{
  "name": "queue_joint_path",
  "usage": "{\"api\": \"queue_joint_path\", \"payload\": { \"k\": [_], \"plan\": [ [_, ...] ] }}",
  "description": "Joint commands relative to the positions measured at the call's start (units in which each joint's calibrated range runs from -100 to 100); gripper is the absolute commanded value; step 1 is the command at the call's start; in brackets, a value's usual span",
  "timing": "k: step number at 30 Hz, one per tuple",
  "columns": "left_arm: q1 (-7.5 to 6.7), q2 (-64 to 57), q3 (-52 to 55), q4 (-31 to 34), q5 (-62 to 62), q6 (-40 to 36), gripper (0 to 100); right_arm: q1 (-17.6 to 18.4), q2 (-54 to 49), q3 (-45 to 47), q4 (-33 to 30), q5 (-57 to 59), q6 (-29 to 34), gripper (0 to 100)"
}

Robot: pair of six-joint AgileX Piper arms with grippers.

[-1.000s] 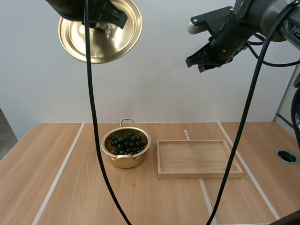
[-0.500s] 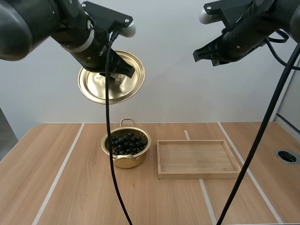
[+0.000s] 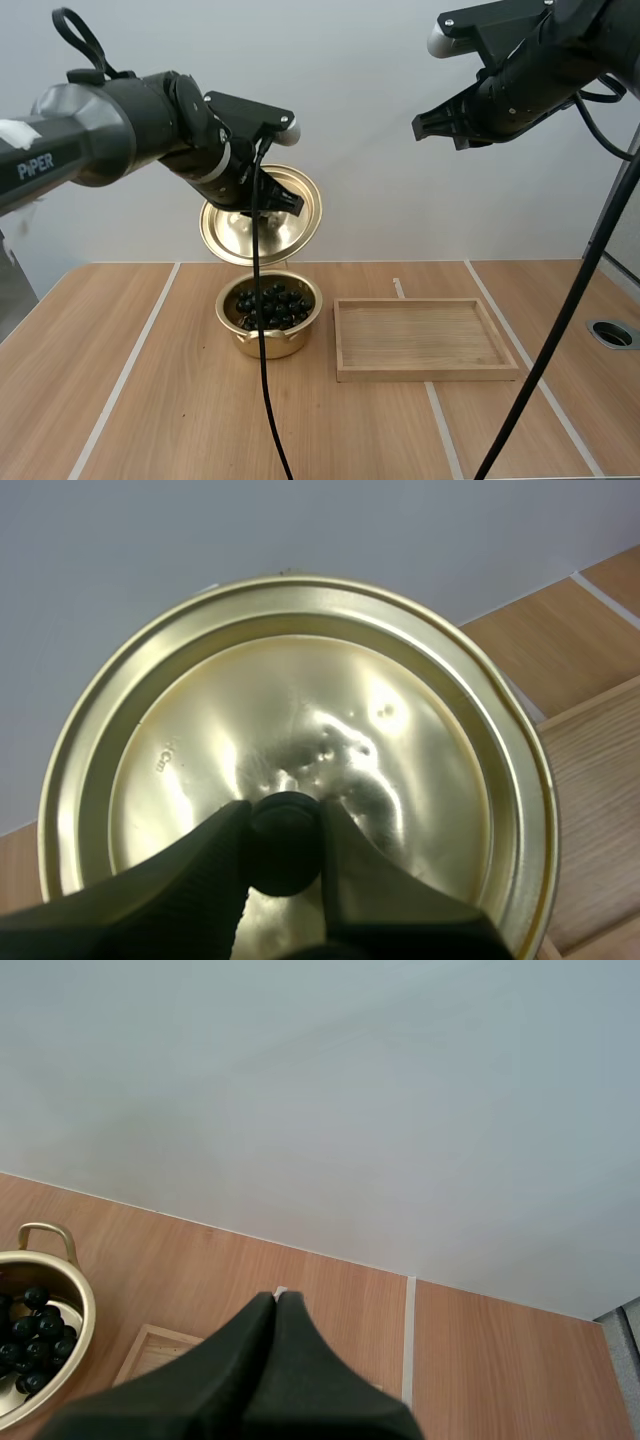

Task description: Open the pot, put the grape inside, and close it

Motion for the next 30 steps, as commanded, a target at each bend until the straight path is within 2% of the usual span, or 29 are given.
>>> {"api": "queue_joint_path", "payload": {
  "k": [1,7,14,30],
  "plan": [
    [-0.17,1.34,3.24,-0.98,-8.57,0.4,0,-0.23,-0.89,0.52,0.24,-0.18,0.53,0],
    [-0.17,5.33,6.78,-0.98,-16.4,0.4,0,-0.23,-0.89,0.52,0.76,-0.18,0.53,0],
    [-0.17,9.67,6.92,-4.5,-17.65,1.54,0,-0.23,-0.89,0.52,0.76,-0.18,0.53,0],
    [-0.17,15.63,6.92,-3.37,-15.21,1.93,0,-0.23,-0.89,0.52,0.76,-0.18,0.16,0]
  ]
}}
